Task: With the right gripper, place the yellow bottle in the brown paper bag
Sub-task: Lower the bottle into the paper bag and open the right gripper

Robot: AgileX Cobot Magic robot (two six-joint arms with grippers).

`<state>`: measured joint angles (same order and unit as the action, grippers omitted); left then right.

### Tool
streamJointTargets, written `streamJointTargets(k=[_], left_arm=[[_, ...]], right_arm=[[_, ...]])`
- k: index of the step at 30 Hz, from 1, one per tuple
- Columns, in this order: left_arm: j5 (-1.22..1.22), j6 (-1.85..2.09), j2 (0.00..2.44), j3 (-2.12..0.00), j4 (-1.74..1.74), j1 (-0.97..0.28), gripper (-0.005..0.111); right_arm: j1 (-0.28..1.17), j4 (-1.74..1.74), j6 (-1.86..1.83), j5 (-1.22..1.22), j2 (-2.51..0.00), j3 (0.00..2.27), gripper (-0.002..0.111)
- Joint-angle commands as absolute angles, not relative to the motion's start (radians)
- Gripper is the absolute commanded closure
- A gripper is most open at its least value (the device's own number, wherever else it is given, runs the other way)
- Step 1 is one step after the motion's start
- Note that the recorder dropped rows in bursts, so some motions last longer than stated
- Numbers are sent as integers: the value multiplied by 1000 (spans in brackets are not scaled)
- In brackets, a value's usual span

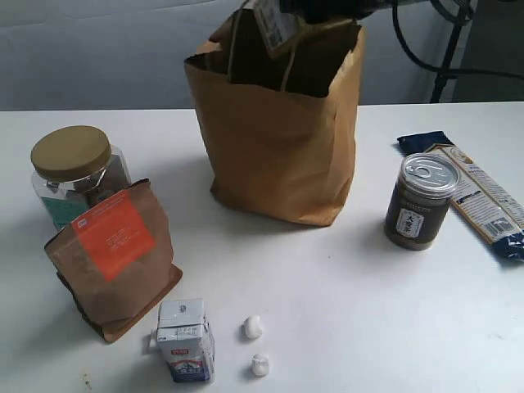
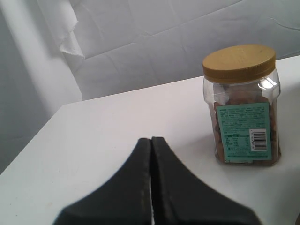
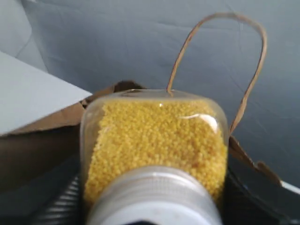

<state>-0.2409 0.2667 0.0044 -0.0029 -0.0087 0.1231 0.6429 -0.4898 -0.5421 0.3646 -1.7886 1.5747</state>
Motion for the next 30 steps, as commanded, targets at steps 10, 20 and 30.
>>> streamJointTargets(k=[10,20,30], left_arm=[[-235,265,0,0,-9,117,107],[-235,265,0,0,-9,117,107],[-235,265,0,0,-9,117,107]], right_arm=[[607,-385,-487,412,-1849,1619,108],[607,-388,-487,398,-1858,1619,86],[607,-400,-487,412,-1858,1619,57]])
